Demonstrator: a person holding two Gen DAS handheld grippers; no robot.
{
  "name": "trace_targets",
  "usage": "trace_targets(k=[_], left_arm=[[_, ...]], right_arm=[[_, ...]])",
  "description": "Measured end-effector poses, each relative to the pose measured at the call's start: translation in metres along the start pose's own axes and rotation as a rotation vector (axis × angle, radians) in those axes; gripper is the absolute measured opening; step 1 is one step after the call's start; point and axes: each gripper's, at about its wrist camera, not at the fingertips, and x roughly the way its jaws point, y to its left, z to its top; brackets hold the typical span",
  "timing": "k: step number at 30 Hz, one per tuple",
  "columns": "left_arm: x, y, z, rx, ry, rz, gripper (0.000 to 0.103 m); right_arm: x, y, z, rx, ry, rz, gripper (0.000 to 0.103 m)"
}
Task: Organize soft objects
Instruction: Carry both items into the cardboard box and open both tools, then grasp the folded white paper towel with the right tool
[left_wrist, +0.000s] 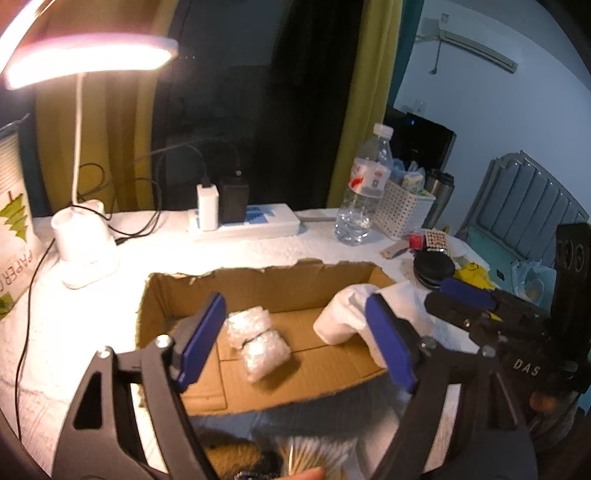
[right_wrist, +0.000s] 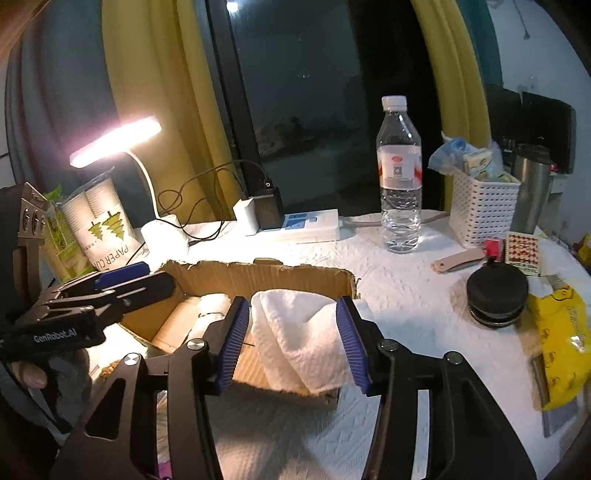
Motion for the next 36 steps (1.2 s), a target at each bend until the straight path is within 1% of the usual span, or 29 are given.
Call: trace_targets(k=[9,19,24,29,36], left_arm=[[-0.042,0.003,-0.012,-0.008,-0.041,-0.012,0.082],[-0.071,0.007,-0.036,-0.007,-0.041,-0.028,0.082],[-0.077,0.008,-0.05,-0.011,-0.031,-0.031,0.082],[-0.075,0.009,-0.066,-0.015,-0.003,-0.029,0.082],[-0.066,0.01,-0.084,-0.02,0.043,-0.025,0.082]], right_arm=[[-0.034,0.022,-0.009,-0.022,-0.022,-0.024,0.053],[-0.057,0.047,-0.03,-0.038,-0.009,-0.04,0.053],[-0.061,0.054,-0.043,-0.037,0.009,-0.04,0.053],[-0.06,0.058,-0.058,-0.034,0.033,-0.036,0.053],[-0.047,0.058,-0.08,-0.013,0.088,-0.032,0.053]])
